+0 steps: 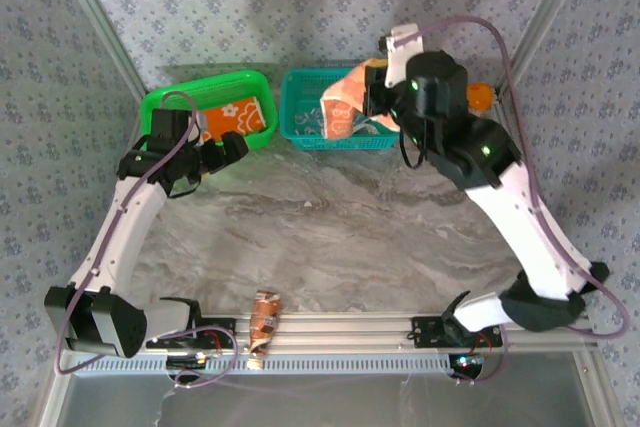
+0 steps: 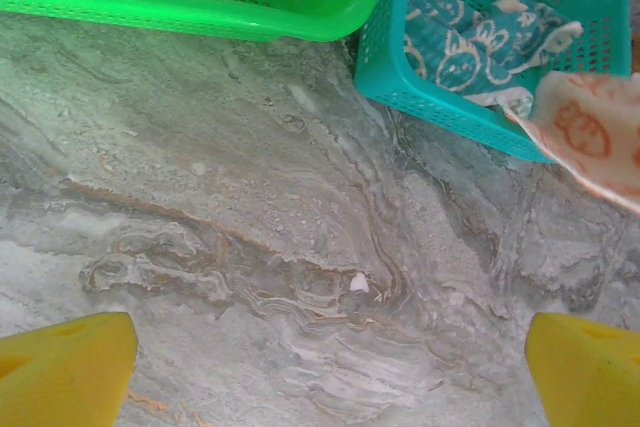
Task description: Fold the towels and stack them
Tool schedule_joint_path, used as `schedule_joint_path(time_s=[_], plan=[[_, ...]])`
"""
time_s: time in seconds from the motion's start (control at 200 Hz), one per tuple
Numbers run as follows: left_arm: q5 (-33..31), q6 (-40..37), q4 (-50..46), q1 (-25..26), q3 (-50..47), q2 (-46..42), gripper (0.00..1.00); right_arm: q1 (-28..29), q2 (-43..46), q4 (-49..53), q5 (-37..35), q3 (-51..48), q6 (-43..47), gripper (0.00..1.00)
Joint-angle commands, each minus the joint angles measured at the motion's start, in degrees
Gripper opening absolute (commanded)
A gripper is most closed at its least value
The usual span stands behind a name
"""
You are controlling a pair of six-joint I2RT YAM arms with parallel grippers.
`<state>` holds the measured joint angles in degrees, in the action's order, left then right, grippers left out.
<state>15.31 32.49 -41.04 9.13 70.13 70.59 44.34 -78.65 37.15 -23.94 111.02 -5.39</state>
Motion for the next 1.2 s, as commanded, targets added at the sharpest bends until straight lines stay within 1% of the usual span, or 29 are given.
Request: schedule_joint_path(time_s=[0.0,0.14,0.22,0.25,0.385,0.475,0.585,0.675,0.72,0.775,0.904,0.969,1.029,1.199], plan=[[2.15,-0.24,1.83,0.53,2.14,-0.22,0.99,4.76,5.39,-4.43,-11.74,-1.53,5.88,0.0],[2.18,-0.19,1.84,1.48,3.51,1.1,0.99,9.36,7.76,-7.02,-16.81,-0.55,10.63,0.0],[2.18,0.02,1.82,2.35,3.92,1.63,0.99,10.4,8.72,-7.98,-18.37,-1.56,12.01,0.0],[2.01,0.03,3.52,2.75,3.88,1.67,0.99,10.46,9.01,-7.78,-18.33,-2.41,12.04,0.0],[1.47,0.17,3.55,4.03,2.88,1.66,0.99,10.48,10.98,-7.39,-18.17,-10.87,9.06,0.0],[1.45,0.26,3.42,4.39,1.78,1.31,0.99,10.35,11.76,-7.37,-16.58,-18.34,3.69,0.0],[1.13,-0.11,2.9,4.5,0.6,0.65,0.99,10.41,10.97,-8.22,-12.75,-26.02,-5.01,0.0],[0.73,-0.53,2.53,4.5,-0.05,0.18,0.99,10.43,8.41,-10.14,-8.84,-30.31,-10.74,0.0],[0.68,-0.8,2.51,4.5,-0.44,-0.05,0.99,10.25,6.55,-11.0,-6.08,-31.72,-12.3,0.0],[0.51,-1.06,1.03,4.5,-0.9,-0.36,0.99,10.24,3.95,-10.98,-4.69,-32.1,-13.54,0.0],[0.2,-1.66,0.37,4.5,-2.51,-0.63,0.99,6.64,-2.71,-11.94,6.26,-33.7,-20.78,0.0],[0.33,-1.81,0.32,4.46,-3.43,-0.69,0.99,5.27,-6.21,-14.15,8.22,-33.92,-21.2,0.0],[0.28,-1.82,0.47,4.5,-4.35,-0.79,0.99,4.9,-9.84,-14.12,10.71,-33.14,-21.17,0.0],[0.37,-1.99,0.26,4.45,-6.24,-0.97,0.99,3.98,-20.84,-13.25,16.35,-27.61,-19.94,0.0]])
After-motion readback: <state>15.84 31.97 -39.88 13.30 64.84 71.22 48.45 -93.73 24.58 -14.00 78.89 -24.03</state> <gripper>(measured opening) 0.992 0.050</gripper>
